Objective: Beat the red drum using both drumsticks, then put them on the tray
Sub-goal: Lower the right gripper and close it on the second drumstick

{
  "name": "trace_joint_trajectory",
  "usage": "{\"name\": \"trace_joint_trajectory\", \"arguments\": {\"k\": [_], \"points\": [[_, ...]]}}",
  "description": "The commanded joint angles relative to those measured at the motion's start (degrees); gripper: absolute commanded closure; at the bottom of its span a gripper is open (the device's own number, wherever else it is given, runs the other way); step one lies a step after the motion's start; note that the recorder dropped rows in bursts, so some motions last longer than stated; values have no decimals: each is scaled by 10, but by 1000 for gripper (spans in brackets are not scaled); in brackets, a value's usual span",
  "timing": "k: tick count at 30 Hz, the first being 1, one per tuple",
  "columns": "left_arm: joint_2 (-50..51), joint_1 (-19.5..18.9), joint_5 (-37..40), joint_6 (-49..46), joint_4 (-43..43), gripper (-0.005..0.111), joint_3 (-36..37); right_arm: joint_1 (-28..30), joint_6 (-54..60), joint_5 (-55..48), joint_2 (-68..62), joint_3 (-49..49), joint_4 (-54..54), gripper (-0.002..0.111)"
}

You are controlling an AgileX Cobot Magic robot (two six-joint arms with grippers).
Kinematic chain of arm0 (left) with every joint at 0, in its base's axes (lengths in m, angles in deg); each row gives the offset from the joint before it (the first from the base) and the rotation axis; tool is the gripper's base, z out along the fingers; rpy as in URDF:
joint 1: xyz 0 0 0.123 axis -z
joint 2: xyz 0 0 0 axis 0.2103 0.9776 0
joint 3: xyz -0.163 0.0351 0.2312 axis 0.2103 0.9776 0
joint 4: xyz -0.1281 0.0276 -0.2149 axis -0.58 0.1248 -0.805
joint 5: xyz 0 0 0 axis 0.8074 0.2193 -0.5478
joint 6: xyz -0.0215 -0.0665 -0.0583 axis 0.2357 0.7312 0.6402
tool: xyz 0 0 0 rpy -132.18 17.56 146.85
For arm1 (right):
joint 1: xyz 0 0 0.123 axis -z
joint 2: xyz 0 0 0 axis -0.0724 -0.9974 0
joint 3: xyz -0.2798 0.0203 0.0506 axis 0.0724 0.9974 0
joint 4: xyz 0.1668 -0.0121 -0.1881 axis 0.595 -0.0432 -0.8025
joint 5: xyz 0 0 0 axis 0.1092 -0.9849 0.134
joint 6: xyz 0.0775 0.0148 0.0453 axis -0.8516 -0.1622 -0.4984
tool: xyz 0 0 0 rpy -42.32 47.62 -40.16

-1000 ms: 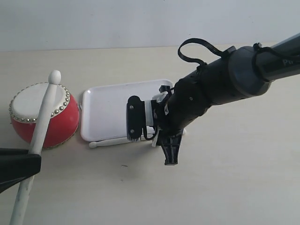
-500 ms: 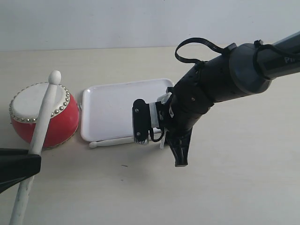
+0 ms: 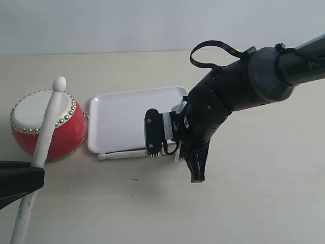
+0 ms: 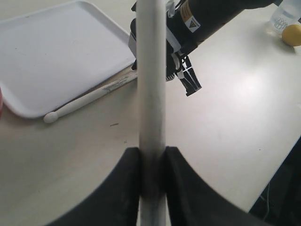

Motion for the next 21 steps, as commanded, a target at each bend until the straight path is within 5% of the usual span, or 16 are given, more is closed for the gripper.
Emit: {"name": "trace_joint_trajectory", "arguments": {"k": [1, 8, 14, 21], "points": [[1, 0, 0, -1, 0, 107, 2, -1, -4, -16, -7, 4, 39, 91], [1, 0, 0, -1, 0, 107, 2, -1, -2, 12, -7, 4, 88, 89], [1, 0, 0, -1, 0, 107, 2, -1, -2, 10, -7, 4, 110, 69], [1, 0, 0, -2, 0, 107, 2, -1, 1, 22, -7, 4, 174, 68]]}}
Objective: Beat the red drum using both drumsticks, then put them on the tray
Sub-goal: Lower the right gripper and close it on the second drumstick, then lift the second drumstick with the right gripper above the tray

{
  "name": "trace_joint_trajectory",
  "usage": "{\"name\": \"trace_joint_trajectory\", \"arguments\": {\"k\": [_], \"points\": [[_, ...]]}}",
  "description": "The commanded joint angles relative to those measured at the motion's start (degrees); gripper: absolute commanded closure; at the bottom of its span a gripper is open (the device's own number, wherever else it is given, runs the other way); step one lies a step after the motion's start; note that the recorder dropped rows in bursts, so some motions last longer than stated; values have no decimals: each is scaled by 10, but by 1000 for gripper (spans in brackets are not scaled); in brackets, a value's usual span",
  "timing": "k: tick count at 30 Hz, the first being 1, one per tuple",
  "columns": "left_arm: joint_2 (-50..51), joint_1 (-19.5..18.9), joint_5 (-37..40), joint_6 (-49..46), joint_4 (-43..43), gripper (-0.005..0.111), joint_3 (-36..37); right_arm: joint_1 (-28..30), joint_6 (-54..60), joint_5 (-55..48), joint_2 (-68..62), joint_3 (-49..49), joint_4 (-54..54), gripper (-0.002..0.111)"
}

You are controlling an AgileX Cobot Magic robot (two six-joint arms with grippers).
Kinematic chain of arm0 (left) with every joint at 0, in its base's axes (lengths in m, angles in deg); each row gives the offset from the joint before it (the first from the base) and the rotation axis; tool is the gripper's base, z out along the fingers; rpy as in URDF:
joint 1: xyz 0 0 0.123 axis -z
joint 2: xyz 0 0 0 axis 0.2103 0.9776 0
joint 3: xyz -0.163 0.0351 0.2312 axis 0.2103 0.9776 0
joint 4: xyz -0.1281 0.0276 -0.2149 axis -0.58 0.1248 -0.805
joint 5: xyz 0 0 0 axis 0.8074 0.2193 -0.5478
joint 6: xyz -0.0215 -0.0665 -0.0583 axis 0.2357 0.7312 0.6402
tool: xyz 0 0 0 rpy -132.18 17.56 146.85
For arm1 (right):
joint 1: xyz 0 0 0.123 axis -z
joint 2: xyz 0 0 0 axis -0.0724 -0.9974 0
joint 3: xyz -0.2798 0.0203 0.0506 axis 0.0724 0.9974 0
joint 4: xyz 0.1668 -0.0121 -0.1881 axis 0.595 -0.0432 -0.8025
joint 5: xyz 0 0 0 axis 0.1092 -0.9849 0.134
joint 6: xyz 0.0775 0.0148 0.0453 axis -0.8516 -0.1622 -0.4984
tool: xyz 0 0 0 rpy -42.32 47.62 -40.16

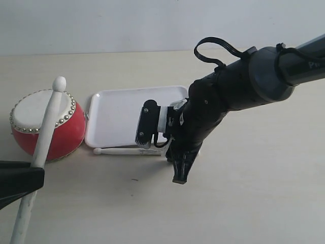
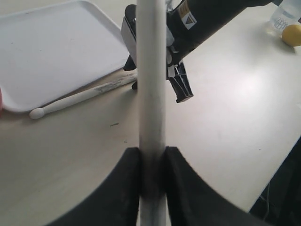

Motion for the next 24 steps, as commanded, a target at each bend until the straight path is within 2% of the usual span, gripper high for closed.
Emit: {"name": "trace_joint_trajectory", "arguments": {"k": [1, 10, 14, 21, 24], "points": [[1, 0, 0, -2, 0, 107, 2, -1, 3, -7, -7, 4, 33, 68], [1, 0, 1, -2, 0, 107, 2, -1, 167, -17, -43, 4, 196, 71], [1, 0, 1, -2, 0, 107, 2, -1, 166, -7, -58, 4, 193, 71], [1, 0, 0, -2, 0, 107, 2, -1, 160, -38, -62, 4, 90, 75], [1, 0, -2, -2, 0, 107, 2, -1, 160, -58, -63, 4, 77, 77]]}}
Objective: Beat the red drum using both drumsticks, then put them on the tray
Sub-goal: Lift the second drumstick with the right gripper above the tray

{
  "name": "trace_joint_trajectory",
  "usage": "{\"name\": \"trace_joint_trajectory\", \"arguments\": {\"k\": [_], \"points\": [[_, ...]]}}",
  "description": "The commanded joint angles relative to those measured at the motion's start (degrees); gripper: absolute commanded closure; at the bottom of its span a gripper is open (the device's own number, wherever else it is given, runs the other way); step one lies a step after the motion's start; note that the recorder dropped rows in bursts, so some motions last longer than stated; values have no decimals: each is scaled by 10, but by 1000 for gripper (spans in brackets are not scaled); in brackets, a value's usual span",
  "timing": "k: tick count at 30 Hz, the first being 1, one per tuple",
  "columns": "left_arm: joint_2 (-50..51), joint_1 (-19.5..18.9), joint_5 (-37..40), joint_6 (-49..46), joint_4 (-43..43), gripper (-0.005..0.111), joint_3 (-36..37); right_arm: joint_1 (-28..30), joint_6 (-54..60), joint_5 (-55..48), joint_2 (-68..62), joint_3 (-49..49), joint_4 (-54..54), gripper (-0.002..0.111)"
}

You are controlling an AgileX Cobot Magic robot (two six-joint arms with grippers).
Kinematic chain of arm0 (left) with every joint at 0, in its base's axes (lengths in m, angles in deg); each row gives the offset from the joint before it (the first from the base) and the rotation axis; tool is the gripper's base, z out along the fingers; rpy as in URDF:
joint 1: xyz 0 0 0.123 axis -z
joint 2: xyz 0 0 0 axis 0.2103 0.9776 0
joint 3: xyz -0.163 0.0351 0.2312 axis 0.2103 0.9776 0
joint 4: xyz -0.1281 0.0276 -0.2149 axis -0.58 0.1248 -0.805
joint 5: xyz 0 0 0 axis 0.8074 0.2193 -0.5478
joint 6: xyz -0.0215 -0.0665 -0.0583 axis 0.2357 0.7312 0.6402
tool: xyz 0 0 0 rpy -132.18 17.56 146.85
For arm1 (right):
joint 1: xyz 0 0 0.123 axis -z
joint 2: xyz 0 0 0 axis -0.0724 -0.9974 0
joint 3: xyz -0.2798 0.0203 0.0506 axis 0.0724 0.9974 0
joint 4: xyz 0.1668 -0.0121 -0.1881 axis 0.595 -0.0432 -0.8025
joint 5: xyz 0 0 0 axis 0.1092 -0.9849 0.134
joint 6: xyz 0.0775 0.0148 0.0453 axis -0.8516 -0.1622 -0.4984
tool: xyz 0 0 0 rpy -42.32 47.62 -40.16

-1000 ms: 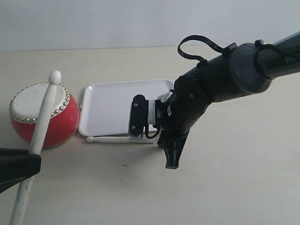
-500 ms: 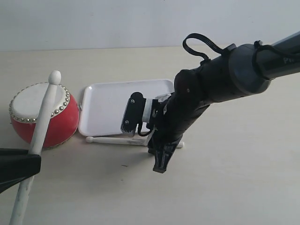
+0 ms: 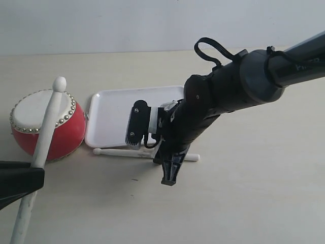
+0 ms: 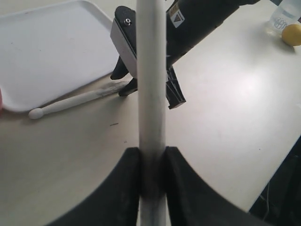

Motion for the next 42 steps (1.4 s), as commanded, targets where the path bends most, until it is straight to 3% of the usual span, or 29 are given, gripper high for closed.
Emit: {"name": "trace_joint_trajectory", "arguments": {"k": [1, 4, 7, 17, 23, 33, 38, 42], "points": [[1, 0, -4, -2, 0, 107, 2, 1, 6, -73, -34, 15, -61, 79], [1, 0, -3, -3, 0, 107, 2, 1, 6, -73, -36, 15, -63, 89], [1, 0, -3, -3, 0, 107, 2, 1, 6, -73, -36, 15, -63, 108], [1, 0, -5, -3, 0, 107, 2, 1, 6, -101, -10, 14, -18, 108], [1, 0, -8, -3, 0, 107, 2, 1, 6, -182, 60, -28, 62, 108], [1, 0, -28, -3, 0, 107, 2, 1, -22, -119, 120, -41, 99, 108], [1, 0, -58, -3, 0, 107, 2, 1, 1, -49, 120, -41, 229, 108], [1, 0, -82, -3, 2, 107, 2, 1, 1, -69, 120, -60, 267, 108]]}}
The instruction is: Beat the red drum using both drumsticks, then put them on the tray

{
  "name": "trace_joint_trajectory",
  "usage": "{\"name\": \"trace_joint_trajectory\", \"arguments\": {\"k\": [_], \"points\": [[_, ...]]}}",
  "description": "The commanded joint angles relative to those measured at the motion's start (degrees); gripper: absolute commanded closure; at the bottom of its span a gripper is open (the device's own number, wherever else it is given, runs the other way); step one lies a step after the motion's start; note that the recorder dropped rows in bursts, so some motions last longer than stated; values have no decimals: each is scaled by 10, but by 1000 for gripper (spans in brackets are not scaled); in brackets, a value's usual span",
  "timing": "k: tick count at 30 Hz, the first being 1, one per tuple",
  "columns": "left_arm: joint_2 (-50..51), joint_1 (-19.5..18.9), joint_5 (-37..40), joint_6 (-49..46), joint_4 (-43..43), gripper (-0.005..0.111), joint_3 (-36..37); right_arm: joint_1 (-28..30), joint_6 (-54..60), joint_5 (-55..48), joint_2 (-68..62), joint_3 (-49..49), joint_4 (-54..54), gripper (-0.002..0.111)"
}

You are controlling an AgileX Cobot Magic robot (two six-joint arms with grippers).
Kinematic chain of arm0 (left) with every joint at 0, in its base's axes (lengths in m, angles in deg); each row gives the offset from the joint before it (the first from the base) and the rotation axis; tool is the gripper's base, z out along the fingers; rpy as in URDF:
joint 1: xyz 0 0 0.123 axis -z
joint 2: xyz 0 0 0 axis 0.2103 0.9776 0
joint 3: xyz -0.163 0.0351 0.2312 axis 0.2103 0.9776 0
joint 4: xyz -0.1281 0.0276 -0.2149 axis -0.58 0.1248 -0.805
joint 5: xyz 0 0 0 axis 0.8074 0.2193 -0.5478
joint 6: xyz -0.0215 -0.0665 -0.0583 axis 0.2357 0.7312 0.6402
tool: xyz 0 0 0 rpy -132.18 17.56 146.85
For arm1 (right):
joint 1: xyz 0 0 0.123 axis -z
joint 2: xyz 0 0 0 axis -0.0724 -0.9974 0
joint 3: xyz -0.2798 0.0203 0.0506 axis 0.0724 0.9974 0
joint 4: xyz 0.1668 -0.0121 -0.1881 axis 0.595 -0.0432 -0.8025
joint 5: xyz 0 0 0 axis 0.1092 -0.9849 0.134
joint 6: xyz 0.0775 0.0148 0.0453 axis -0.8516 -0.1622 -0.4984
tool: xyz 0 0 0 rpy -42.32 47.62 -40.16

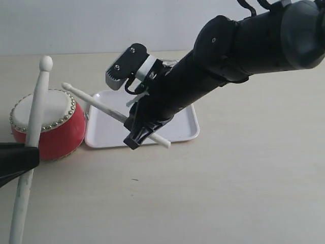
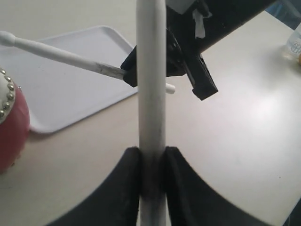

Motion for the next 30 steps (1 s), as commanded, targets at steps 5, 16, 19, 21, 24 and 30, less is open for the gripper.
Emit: {"name": "trace_joint_trajectory", "arguments": {"k": [5, 16, 19, 21, 24, 30], "points": [[1, 0, -11, 50, 83, 107, -60, 1, -34, -84, 7, -100, 4, 108], [106, 0, 263, 444, 704, 107, -265, -1, -310, -223, 7, -204, -356, 108], [155, 0, 285, 384, 721, 107, -281, -18, -299, -243, 7, -205, -388, 108], [194, 0, 297, 356, 723, 107, -281, -43, -269, -254, 7, -205, -411, 108], [251, 0, 334, 350, 736, 107, -281, -89, -243, -243, 7, -205, -444, 108], [326, 0, 358, 363, 749, 107, -281, -139, -262, -210, 2, -205, -550, 108]]}}
